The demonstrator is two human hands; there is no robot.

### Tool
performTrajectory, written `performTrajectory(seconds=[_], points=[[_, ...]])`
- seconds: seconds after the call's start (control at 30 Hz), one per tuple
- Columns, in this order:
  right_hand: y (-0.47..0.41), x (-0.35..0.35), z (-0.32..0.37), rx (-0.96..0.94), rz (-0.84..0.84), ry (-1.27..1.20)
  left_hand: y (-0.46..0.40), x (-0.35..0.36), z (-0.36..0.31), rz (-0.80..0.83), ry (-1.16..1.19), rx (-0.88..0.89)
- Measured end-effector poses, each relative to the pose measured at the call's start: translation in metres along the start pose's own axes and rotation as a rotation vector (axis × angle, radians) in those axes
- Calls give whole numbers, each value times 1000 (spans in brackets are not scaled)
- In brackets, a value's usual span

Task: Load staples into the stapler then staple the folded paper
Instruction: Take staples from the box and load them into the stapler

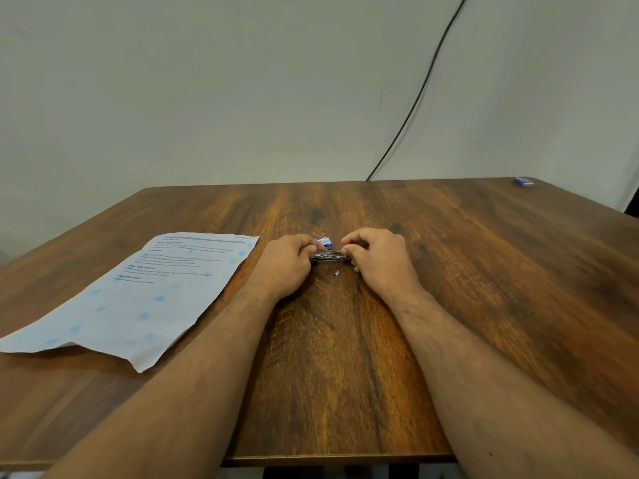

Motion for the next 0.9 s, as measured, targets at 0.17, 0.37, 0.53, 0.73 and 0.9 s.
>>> performTrajectory(seconds=[0.17, 0.37, 0.53, 0.73, 0.9], points=[[3, -1, 5, -47, 25, 40, -3, 0, -1, -3, -216, 34], [2, 3, 5, -28, 64, 48, -3, 2, -1, -19, -291, 42], [5, 0, 9, -78, 6, 63, -4, 4, -1, -15, -275, 80], [16, 0, 16, -142, -13, 147, -13, 14, 8, 138, -333, 25], [15, 8, 19, -138, 144, 188, -11, 4, 8, -31, -263, 26]])
Point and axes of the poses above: each hand's wrist, its own y-axis away from the middle knuckle, its own x-axis out of the palm, z = x × y, the point moved 5 cm from there along -y, towards the middle knuckle, and after that the axes turned 14 degrees about z, right-handed, at the moved point
